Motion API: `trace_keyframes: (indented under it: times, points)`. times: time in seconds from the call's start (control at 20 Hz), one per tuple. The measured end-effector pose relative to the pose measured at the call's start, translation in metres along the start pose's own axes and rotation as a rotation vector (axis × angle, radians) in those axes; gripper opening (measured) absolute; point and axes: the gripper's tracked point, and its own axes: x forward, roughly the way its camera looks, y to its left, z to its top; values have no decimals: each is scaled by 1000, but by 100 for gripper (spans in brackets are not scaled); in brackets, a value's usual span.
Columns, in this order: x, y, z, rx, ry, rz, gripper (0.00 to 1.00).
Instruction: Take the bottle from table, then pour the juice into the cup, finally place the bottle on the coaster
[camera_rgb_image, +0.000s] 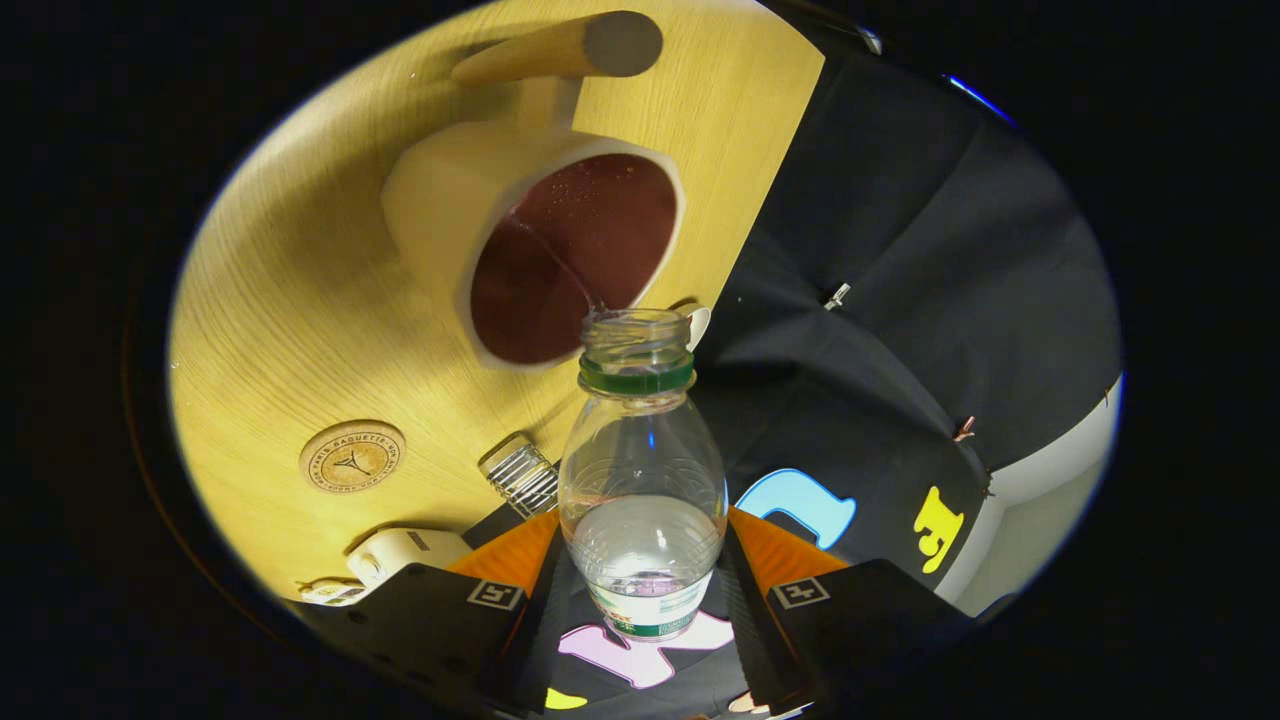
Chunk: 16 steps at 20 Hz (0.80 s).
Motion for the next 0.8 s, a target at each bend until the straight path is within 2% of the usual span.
trace_keyframes:
  times: [0.5,0.8]
  points:
    - [-4,-5,8,-57,-19,0,74]
    - [-4,0,3,-51,-3,20,75]
